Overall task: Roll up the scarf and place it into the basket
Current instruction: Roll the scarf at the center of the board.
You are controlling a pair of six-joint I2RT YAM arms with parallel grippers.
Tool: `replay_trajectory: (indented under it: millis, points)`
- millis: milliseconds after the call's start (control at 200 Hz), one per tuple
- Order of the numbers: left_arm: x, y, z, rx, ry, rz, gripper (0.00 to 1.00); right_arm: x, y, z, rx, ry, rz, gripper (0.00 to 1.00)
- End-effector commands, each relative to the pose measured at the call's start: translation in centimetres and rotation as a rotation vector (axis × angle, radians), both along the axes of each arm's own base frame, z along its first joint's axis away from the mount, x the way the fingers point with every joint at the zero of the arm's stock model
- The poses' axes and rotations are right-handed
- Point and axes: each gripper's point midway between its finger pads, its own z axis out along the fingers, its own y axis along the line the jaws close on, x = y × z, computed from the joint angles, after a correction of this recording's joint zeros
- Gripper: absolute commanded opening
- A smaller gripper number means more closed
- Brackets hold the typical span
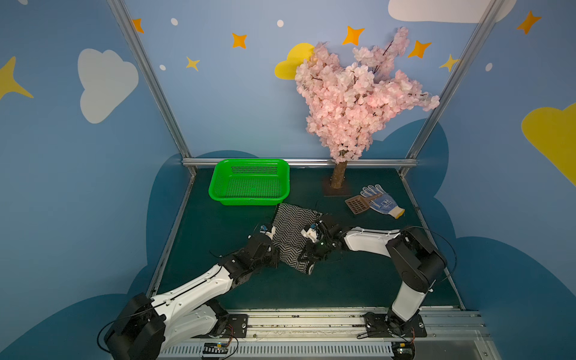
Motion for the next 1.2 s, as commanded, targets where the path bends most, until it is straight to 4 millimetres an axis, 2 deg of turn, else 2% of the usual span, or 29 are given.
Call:
replay_trajectory:
  millis: [0,100,385,571,696,796,1021,1191]
  points:
    - [1.7,-0.6,0.8,-0.023,-0.05,0.017,0.03,0.3,0.0,-0.1,-0.022,-0.002,0.017,0.15]
    - [2.4,-0.1,0.0,-0.009,-0.035,0.053,0.03,0.2,-0.2,-0.6,-0.045,0.006,0.033,0.15]
    - [4.0,3.3,-2.1,0.053,-0.004,0.201,0.03,-0.1,-1.0,-1.0,-0.098,-0.009,0.051,0.19]
    - [4.7,3.3,-4.0,0.071,0.06,0.232,0.03,0.2,-1.0,-0.8,-0.138,-0.028,0.076,0.22]
    - [4.6,2.2,-4.7,0.052,0.091,0.191,0.03,0.8,-0.7,-0.7,-0.165,-0.038,0.095,0.23]
    - [4.5,3.0,-5.2,0.064,0.11,0.247,0.03,1.6,-0.9,-0.8,-0.22,-0.058,0.107,0.25]
    - [4.1,4.1,-6.2,0.126,0.152,0.291,0.03,3.6,-3.0,-0.7,-0.384,-0.158,0.102,0.43]
    - [4.2,4.9,-6.8,0.165,0.173,0.336,0.03,3.7,-5.1,-1.6,-0.507,-0.205,0.105,0.47]
